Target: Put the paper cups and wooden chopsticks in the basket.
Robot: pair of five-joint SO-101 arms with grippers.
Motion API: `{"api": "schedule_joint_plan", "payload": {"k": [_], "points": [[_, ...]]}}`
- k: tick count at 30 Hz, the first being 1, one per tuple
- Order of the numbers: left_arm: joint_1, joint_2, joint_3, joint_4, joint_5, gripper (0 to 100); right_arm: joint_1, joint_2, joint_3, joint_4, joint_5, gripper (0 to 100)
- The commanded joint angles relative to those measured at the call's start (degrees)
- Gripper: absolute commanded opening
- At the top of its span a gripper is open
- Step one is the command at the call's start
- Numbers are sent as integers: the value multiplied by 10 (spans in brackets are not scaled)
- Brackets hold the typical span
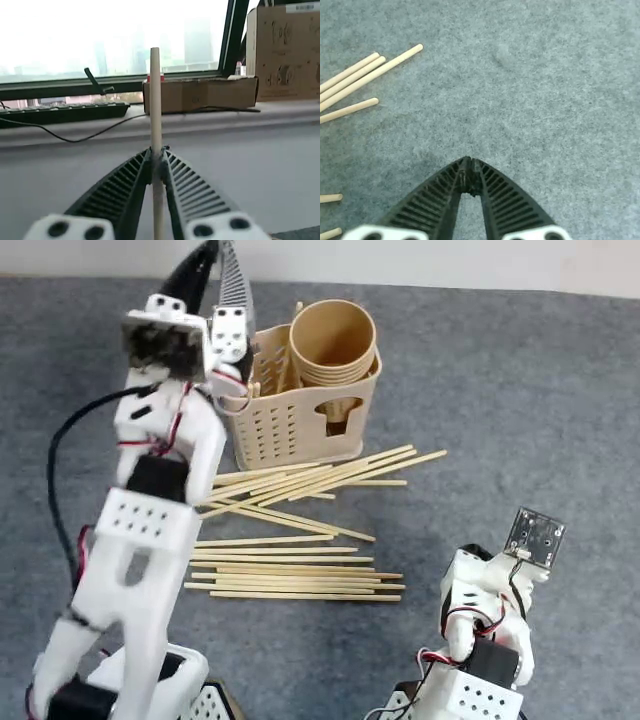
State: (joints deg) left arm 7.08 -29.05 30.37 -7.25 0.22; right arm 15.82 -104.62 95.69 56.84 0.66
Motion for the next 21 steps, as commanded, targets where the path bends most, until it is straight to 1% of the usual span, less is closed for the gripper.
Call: {"api": "schedule_joint_plan", "payload": {"k": [1,7,9,12,15,21], "points": [[-15,30,-40,-14,2,6,5,-7,60,0,-2,5],[-16,46,-35,-10,4,7,5,-7,60,0,-2,5],[-19,46,-35,-4,25,21,5,-7,60,0,-2,5],[-35,45,-41,55,70,83,4,-7,60,0,-2,5],[-44,45,-66,127,99,110,4,-7,60,0,-2,5],[-71,45,-126,261,106,116,4,-7,60,0,-2,5]]}}
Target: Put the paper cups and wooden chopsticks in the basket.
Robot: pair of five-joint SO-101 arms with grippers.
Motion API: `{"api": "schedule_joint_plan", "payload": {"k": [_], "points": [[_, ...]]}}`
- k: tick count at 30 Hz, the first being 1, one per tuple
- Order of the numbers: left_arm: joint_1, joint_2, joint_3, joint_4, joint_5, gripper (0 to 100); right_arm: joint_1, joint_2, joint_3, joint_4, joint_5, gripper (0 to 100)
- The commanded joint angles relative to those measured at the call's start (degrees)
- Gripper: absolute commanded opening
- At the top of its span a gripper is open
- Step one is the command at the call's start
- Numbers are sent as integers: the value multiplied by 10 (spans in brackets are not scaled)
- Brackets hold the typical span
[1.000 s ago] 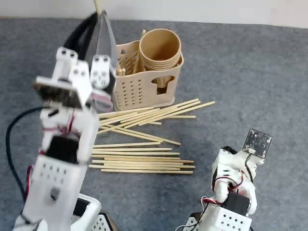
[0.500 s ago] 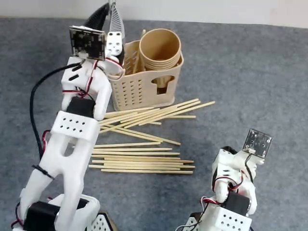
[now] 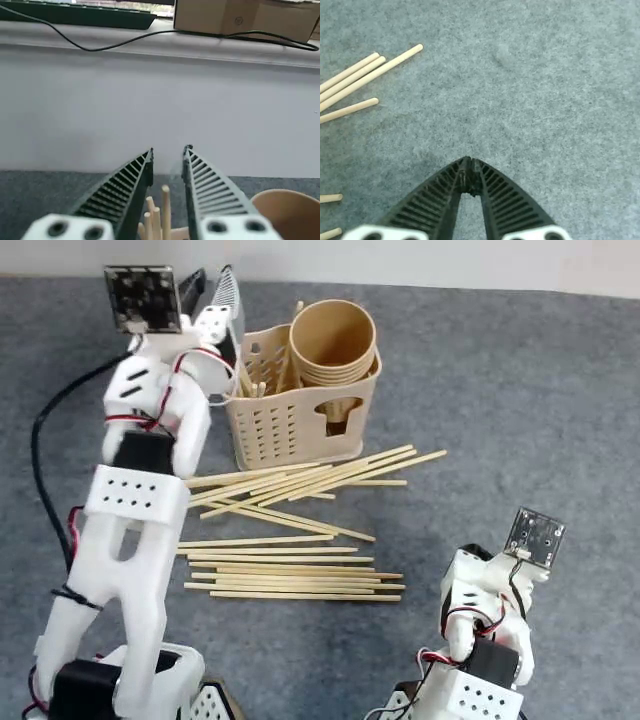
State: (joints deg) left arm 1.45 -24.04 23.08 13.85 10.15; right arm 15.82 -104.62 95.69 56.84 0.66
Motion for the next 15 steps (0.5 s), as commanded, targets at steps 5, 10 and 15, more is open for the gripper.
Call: {"api": "schedule_joint_plan", "payload": {"k": [5,10,15], "points": [[-15,-27,-83,161,5,116,5,-7,60,0,-2,5],[-12,-107,-82,265,4,116,5,-7,60,0,-2,5],[-11,-157,-81,362,4,116,5,-7,60,0,-2,5]]}}
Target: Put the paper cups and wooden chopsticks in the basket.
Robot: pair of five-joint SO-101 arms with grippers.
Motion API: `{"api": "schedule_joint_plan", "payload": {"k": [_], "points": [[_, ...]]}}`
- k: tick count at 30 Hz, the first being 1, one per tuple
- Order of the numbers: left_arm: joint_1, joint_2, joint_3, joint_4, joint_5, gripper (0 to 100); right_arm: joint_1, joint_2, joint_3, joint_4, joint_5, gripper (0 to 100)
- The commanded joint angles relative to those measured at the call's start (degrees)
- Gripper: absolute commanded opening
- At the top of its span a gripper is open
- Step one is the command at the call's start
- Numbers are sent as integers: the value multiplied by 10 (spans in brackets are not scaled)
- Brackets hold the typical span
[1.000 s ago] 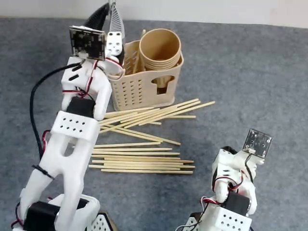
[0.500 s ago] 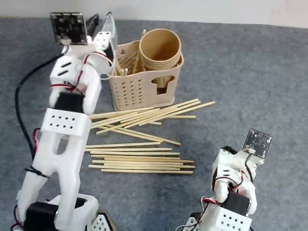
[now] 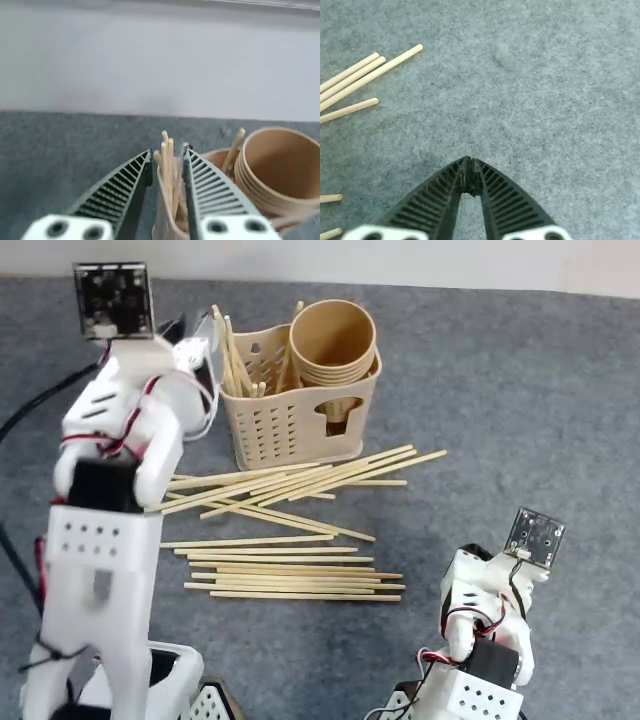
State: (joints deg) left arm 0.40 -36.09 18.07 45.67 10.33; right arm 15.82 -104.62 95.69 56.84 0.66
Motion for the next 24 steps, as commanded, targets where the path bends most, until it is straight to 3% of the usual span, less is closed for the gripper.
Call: {"api": "schedule_joint_plan", "payload": {"k": [1,6,11,24], "points": [[0,-38,-31,63,3,116,5,-7,60,0,-2,5],[0,-38,-29,156,1,116,5,-7,60,0,-2,5],[44,-43,17,206,-78,112,5,-7,60,0,-2,5],[212,-42,225,218,-171,111,6,-7,60,0,-2,5]]}}
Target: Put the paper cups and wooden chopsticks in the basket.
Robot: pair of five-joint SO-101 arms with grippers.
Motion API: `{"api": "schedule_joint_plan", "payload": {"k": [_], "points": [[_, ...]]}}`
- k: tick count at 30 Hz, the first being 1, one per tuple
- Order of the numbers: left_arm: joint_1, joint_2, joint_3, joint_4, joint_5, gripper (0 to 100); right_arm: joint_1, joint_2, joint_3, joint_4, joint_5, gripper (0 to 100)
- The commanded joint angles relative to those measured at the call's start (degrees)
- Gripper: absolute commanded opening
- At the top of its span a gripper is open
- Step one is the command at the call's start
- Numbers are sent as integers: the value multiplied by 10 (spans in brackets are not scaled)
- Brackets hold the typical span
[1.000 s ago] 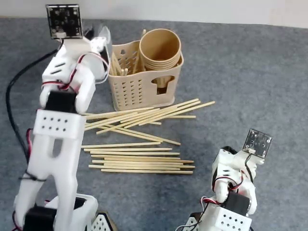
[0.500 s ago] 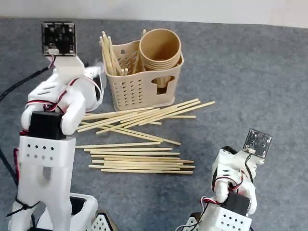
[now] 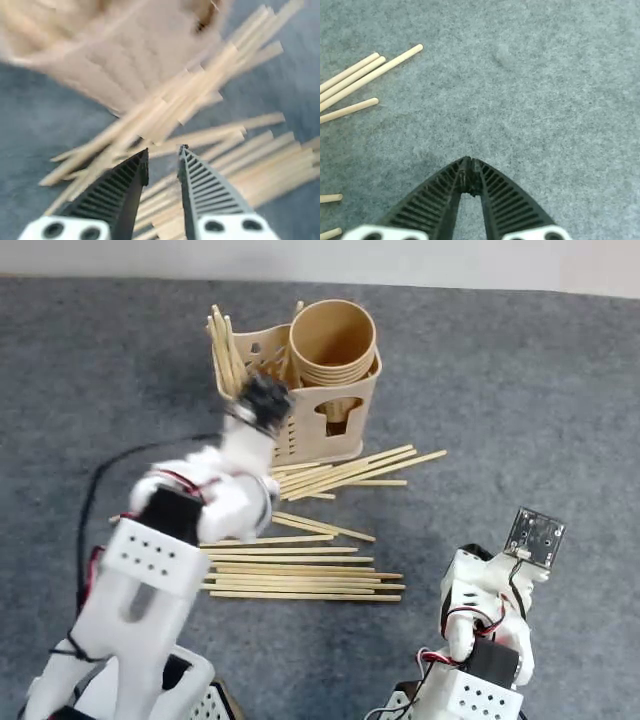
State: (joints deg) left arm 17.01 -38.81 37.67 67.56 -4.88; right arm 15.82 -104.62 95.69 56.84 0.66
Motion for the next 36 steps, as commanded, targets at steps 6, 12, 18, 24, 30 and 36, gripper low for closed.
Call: {"api": "schedule_joint_plan", "payload": {"k": [6,12,18,24,30,36], "points": [[109,-10,150,-56,-44,115,6,-7,60,0,-2,5],[129,-9,210,-99,-46,117,6,-7,60,1,-2,5],[170,41,215,-104,-68,117,6,-7,60,1,-2,5],[176,156,166,-104,-69,117,6,-7,60,1,-2,5],[171,254,114,-104,-69,114,6,-7,60,1,-2,5],[171,314,66,-99,-65,108,6,-7,60,1,-2,5]]}}
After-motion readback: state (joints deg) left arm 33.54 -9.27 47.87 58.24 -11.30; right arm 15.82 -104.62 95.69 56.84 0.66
